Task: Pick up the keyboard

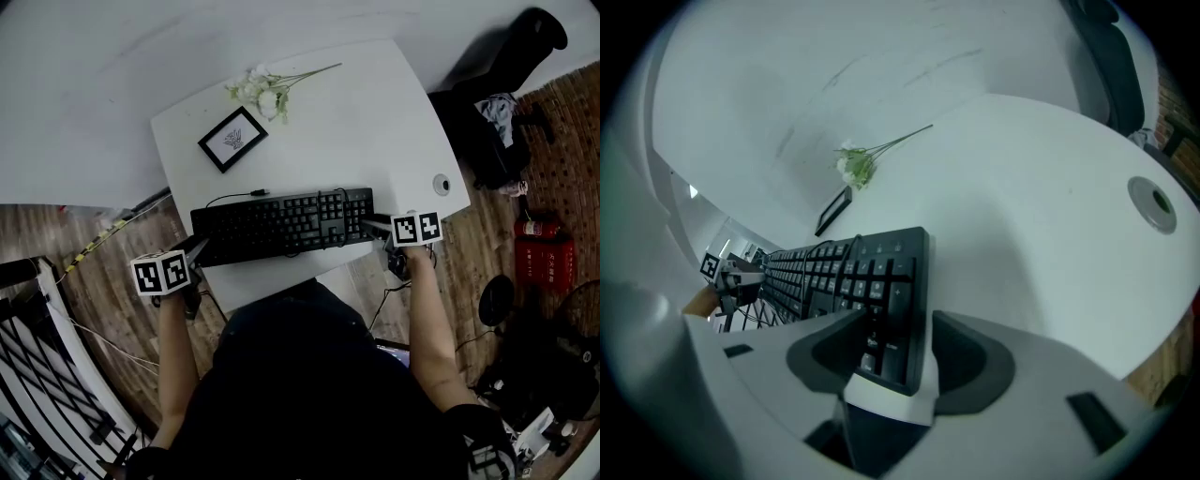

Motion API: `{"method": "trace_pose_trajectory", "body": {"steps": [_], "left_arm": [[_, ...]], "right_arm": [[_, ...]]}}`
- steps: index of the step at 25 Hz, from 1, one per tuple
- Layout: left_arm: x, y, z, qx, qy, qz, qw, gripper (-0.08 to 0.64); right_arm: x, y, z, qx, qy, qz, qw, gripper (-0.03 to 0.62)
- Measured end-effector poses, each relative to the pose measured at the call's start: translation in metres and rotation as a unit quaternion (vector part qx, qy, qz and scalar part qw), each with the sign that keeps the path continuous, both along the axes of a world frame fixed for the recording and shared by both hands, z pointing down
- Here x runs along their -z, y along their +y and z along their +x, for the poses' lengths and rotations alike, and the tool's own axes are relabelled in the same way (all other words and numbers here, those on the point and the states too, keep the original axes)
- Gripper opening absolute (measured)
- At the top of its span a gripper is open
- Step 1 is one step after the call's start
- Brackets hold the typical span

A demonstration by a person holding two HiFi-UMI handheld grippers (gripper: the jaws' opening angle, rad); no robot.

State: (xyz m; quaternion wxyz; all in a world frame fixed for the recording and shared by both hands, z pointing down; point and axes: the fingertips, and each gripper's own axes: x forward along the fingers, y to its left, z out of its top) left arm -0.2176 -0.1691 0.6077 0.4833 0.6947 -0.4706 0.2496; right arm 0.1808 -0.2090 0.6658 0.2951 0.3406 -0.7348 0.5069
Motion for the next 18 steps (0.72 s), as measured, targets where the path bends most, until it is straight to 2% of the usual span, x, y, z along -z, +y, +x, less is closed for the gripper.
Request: {"method": "trace_pose_trajectory", "body": {"steps": [8,13,18], "left_arm": [[-0.004,0.007,0.004,0.0,0.002,-0.014,0.9999,0.173],[-0.009,0.006,0.002,0.004,0.0,-0.02,0.9998,0.173],[0.002,0.002,0.0,0.009,-0.006,-0.004,0.9999,0.173]], "right_arm": [[-0.002,-0.002,-0.004,-0.015,0.009,-0.038,0.999,0.19],[-0.003,-0.002,-0.006,-0.007,0.025,-0.043,0.999,0.187],[0.009,0.0,-0.007,-0.014,0.026,-0.03,0.999,0.187]]}}
